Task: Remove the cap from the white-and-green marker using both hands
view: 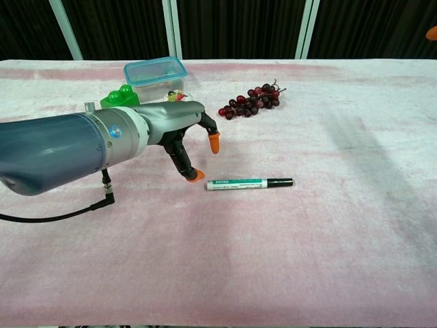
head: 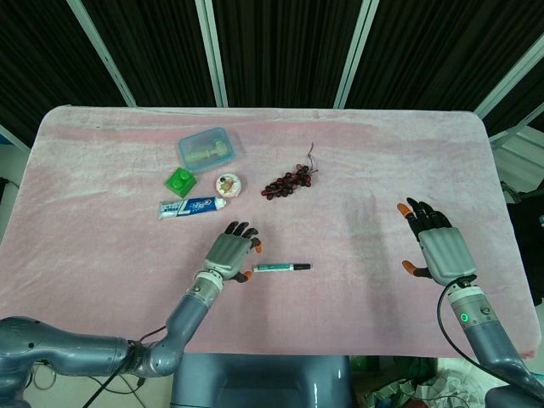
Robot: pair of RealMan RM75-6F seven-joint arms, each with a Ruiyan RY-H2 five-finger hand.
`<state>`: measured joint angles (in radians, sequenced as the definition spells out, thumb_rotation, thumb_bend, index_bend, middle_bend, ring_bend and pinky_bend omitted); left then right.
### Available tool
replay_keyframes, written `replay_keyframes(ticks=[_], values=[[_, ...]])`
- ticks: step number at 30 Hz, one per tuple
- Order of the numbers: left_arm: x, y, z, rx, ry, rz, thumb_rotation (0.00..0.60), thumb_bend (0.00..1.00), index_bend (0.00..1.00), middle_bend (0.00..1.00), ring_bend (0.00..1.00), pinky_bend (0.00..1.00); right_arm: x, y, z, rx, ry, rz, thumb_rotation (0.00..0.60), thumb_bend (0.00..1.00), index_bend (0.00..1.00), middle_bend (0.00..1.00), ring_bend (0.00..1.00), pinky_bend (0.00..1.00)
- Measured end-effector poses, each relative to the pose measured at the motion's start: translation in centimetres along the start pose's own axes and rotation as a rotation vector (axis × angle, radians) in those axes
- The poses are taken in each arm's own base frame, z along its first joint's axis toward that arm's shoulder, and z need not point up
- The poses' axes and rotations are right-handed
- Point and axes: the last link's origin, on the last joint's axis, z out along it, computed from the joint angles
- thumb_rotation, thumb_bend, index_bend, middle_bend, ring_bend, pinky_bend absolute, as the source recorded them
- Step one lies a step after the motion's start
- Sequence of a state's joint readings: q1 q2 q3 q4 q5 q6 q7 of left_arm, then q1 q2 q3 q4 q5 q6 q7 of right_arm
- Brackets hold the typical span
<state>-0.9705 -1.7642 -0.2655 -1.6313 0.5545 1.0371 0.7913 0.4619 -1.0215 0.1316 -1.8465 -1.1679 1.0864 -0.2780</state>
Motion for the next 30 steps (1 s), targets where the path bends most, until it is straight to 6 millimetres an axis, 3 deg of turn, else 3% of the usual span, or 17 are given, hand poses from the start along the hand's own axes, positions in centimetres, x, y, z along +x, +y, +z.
replay_keyframes(ticks=[6,11,30], values=[[-1.0,1.5,1.2,0.008,-0.007,-0.021,0.600,0.28,0.41,0.15,0.00,0.00,0.0,0.0,0.0,-0.001,-0.001,0.007,0.600,0.11,0.02,0.00,0.02,0.15],[-1.7,2.6,2.0,0.013,-0.007,-0.032,0.600,0.35,0.45,0.16,0.00,0.00,0.1,0.1,-0.2,-0.002,0.002,0.007,0.600,0.11,0.02,0.00,0.02,0.15],[-2.8,3.3,3.1,0.015,-0.001,-0.026,0.600,0.31,0.45,0.16,0.00,0.00,-0.1,0.7,-0.4,-0.013,-0.005,0.003,0.600,0.11,0.02,0.00,0.02,0.15]])
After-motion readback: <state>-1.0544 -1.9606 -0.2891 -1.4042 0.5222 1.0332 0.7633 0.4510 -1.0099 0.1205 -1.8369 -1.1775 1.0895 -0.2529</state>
